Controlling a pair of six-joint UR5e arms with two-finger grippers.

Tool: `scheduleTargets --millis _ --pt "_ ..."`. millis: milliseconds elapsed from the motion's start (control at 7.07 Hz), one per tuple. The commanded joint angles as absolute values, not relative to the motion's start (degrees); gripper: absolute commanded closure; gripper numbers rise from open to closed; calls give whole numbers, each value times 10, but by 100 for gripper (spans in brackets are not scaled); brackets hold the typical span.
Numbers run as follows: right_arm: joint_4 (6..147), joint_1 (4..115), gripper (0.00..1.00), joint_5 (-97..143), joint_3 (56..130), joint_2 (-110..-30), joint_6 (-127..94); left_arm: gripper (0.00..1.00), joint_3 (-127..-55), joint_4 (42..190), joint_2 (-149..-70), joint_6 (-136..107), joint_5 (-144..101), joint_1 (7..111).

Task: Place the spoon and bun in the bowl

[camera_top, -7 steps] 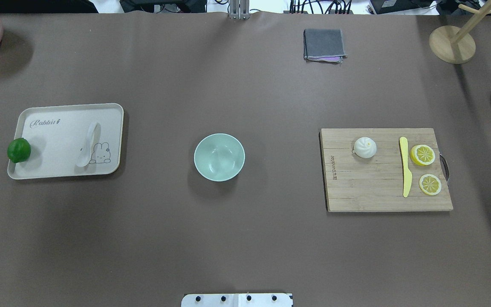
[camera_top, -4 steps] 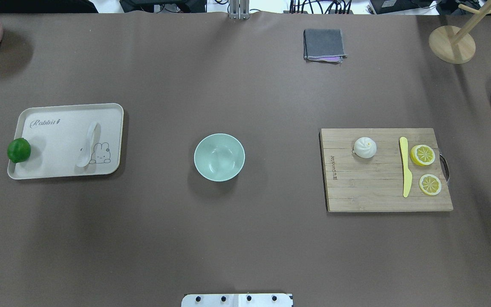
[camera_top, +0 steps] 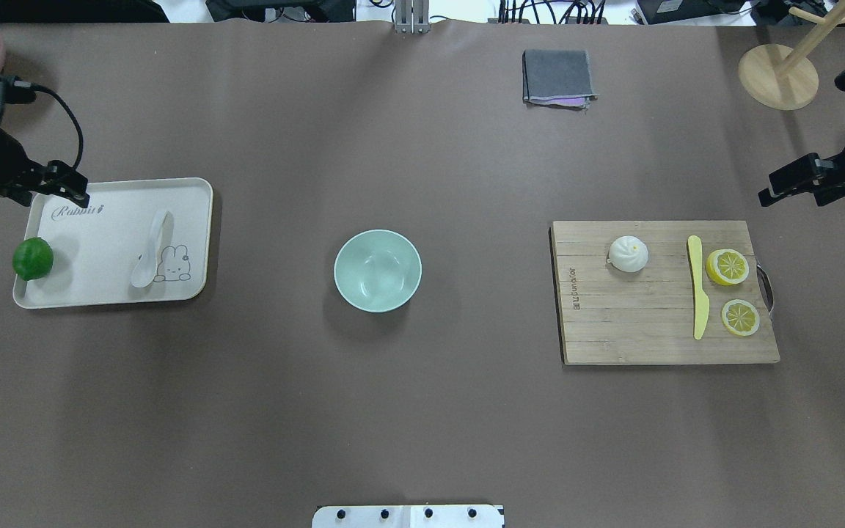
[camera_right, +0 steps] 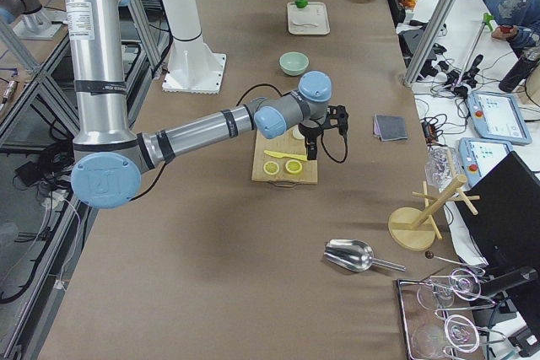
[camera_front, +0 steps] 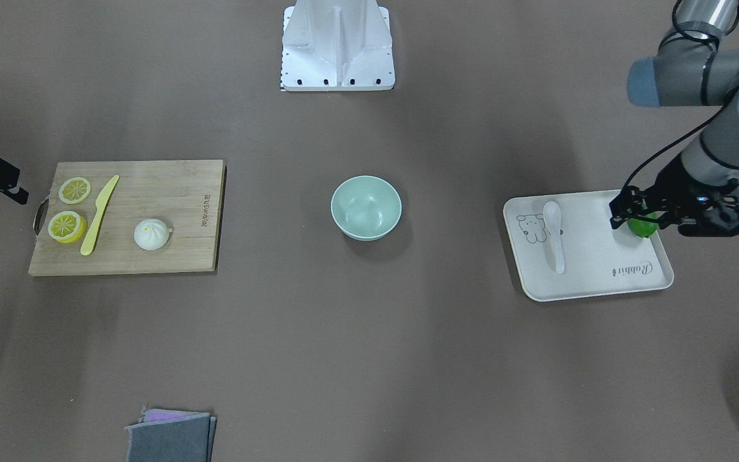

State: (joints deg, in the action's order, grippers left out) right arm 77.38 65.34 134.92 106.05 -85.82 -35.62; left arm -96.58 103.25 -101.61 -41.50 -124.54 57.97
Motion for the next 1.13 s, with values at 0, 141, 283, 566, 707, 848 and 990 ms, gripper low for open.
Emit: scheduleTargets --millis 0,141,283,566,707,848,990 --pt "771 603 0 1326 1059 -824 -425 18 -920 1034 -1064 -439 -1228 536" --pt "770 588 0 1310 1061 -823 -446 19 -894 1034 -1088 -436 -1225 519" --pt "770 581 0 1308 1062 -818 -448 22 -882 1034 -1095 -432 -1214 502" --pt "770 577 0 1308 1060 -817 -448 31 -875 1035 -1097 -432 -1200 481" --pt "770 577 0 1308 1060 -817 -448 47 -875 1035 -1096 -432 -1194 481" --pt "770 577 0 1308 1061 -817 -448 78 -875 1034 -1093 -431 -1194 481" --pt "770 577 0 1308 1062 -817 -448 100 -873 1035 -1093 -431 -1194 481"
